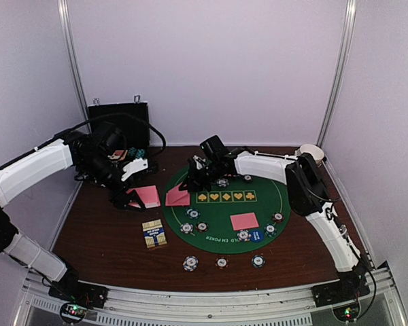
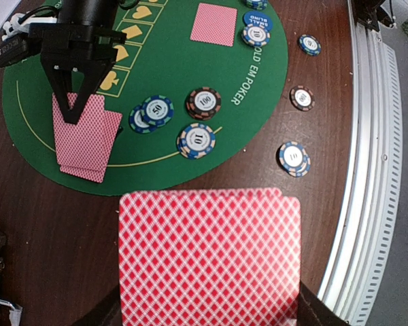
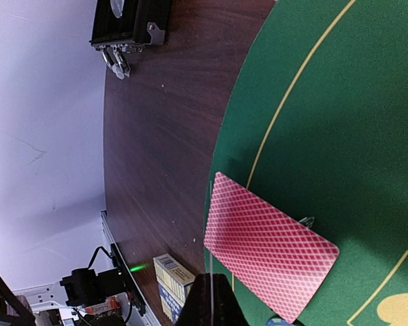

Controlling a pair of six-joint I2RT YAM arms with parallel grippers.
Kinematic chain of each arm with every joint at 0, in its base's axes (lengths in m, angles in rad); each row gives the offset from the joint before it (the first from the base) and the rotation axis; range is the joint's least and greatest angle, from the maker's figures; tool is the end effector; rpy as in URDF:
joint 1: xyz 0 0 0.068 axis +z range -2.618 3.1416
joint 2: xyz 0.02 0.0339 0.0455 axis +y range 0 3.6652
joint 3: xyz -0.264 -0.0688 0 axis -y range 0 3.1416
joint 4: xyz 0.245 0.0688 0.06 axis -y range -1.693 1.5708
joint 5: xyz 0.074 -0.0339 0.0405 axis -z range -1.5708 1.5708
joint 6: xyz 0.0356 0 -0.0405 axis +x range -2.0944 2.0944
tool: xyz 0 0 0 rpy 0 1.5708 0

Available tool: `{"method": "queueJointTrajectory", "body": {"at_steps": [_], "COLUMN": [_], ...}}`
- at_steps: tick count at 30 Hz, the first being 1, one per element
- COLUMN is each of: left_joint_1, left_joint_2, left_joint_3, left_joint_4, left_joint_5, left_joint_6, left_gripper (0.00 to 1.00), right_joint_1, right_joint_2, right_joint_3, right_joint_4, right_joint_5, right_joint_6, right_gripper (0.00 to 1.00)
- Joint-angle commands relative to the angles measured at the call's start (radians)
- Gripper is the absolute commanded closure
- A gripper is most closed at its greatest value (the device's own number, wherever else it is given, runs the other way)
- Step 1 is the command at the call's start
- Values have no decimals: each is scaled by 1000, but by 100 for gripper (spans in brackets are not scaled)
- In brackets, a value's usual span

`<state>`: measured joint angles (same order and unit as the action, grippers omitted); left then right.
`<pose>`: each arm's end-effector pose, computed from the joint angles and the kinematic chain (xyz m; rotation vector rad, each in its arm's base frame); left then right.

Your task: Distribute texas hold em gaming equipment

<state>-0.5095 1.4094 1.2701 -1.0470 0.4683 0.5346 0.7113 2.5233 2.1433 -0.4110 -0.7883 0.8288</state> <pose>0.2263 -0.1448 0.3014 1.4471 2.2654 -0.6339 0.4036 0.3812 0.1609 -0.2994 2.6973 1.5640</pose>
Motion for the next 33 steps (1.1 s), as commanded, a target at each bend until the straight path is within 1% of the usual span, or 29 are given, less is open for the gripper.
{"method": "queueJointTrajectory", "body": {"at_steps": [1, 5, 9, 19, 26, 29, 33], "left_joint_1": [6, 6, 6, 6, 6, 6, 6], "left_joint_2": [-13, -15, -16, -19, -21, -21, -13], "left_joint_3": [9, 8, 8, 5, 5, 6, 11], "left_joint_4": [20, 21, 19, 19, 20, 21, 19], "left_joint_5": [25, 26, 29, 30, 29, 28, 33], "left_joint_6": [18, 18, 16, 15, 16, 16, 16], "left_gripper": [100, 100, 100, 100, 100, 100, 100], "right_joint_1": [3, 4, 2, -4, -4, -1, 14], "right_joint_2": [38, 43, 33, -59, -119, -197, -336], "right_joint_3": [66, 73, 86, 89, 63, -26, -195], "right_joint_4": [-48, -69, -126, -254, -350, -306, -156], "right_joint_5": [56, 67, 89, 149, 205, 205, 159], "right_joint_6": [-37, -55, -94, -202, -267, -259, -200], "right_gripper": [97, 88, 78, 52, 45, 39, 31]}}
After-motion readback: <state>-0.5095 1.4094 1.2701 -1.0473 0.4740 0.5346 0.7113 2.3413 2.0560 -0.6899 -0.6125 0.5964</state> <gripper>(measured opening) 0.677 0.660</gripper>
